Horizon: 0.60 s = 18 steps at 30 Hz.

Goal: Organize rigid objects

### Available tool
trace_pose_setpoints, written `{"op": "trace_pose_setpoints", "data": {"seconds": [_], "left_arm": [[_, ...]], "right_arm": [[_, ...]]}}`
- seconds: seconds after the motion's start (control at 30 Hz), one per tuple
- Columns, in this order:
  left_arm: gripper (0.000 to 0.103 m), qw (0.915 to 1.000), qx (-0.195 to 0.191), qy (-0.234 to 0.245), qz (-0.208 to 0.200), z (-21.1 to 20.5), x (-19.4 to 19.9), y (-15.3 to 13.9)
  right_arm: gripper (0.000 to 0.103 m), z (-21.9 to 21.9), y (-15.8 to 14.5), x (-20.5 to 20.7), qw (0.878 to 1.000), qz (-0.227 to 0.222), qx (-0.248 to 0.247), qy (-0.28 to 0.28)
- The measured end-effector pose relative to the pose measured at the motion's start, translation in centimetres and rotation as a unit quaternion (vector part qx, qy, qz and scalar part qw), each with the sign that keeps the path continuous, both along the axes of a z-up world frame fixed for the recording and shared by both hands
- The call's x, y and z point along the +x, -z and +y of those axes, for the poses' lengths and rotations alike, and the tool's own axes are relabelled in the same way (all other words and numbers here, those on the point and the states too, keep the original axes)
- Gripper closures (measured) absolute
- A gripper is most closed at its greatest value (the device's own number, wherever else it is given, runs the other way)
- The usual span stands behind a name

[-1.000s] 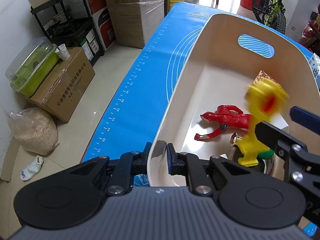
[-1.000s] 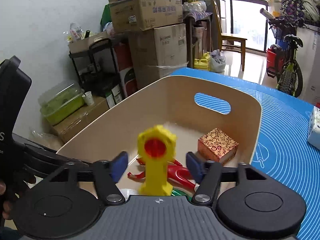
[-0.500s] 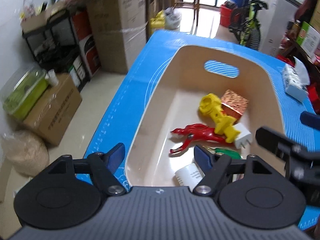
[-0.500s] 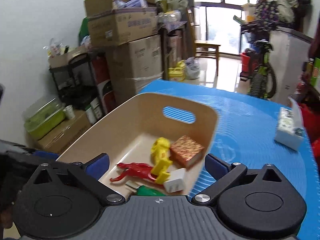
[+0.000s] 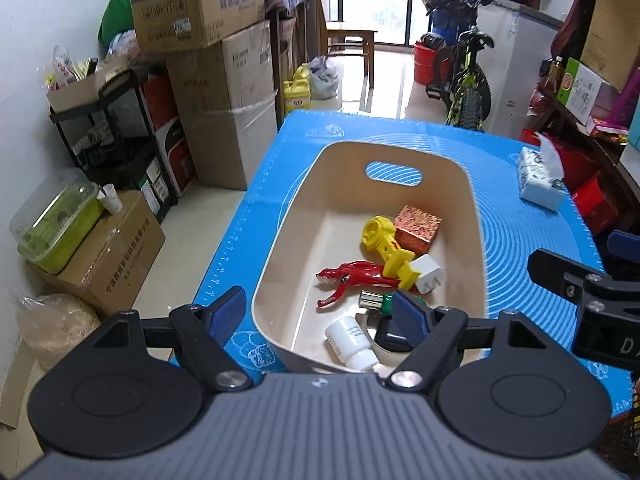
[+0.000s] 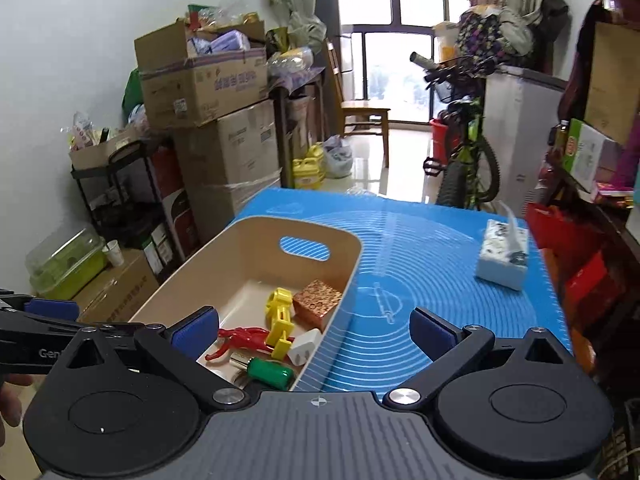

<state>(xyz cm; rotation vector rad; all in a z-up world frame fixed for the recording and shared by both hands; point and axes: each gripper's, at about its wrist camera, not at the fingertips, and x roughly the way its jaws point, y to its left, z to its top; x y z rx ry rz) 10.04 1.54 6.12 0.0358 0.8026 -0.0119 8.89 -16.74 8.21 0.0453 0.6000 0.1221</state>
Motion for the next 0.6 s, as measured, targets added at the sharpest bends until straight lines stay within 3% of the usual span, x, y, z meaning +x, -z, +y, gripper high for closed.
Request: {"op": "trace_pose_setpoints", "data": {"seconds": [0.27,0.6], "left_arm": [[0.022,0.9999,0.000,0.004,-0.012,-0.7,-4.1,-1.7],[0.022,0.9998,0.002,0.006,-0.019,-1.0,-7.9,-1.6]], "right_arm": [[0.002,-0.9,-2.3,-5.2,1.000,-0.015,-0.006,0.019],[0.002,-2.4,-2.3,-10.5,0.999,-0.016,-0.003,0.039]]}}
